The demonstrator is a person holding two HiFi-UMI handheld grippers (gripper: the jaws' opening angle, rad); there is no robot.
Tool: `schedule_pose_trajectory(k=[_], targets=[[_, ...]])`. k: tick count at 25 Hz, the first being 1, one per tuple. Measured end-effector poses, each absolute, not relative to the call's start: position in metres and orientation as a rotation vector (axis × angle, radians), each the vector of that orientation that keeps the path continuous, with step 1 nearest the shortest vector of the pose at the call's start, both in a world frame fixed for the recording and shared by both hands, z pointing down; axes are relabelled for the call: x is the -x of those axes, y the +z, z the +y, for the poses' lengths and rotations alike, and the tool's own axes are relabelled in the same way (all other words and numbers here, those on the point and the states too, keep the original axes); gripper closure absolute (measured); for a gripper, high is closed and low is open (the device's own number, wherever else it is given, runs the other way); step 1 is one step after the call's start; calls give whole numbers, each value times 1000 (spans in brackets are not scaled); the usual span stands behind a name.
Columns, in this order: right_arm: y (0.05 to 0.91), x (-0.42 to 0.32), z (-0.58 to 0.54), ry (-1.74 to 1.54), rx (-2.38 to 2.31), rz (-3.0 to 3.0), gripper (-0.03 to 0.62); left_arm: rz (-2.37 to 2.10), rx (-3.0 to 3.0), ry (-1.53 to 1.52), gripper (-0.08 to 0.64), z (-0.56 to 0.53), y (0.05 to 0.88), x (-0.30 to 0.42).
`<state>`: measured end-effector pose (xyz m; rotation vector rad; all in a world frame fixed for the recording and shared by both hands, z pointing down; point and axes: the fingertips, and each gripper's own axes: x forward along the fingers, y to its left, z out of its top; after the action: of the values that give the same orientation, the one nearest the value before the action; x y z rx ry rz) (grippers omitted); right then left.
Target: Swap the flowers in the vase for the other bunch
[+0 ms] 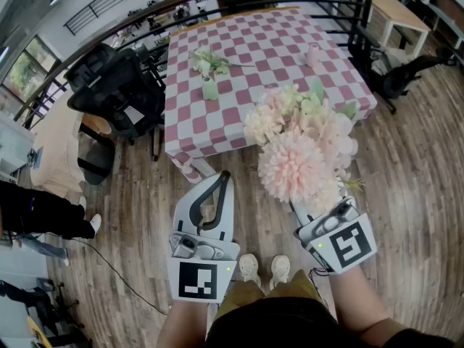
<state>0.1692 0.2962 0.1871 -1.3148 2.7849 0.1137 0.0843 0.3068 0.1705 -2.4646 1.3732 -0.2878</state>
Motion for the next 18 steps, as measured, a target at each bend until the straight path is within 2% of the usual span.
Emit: schedule_pose_trajectory(k=[18], targets=[[173, -158, 309, 103, 1269, 2781, 534, 1371, 2470, -248, 551, 315, 158, -77]])
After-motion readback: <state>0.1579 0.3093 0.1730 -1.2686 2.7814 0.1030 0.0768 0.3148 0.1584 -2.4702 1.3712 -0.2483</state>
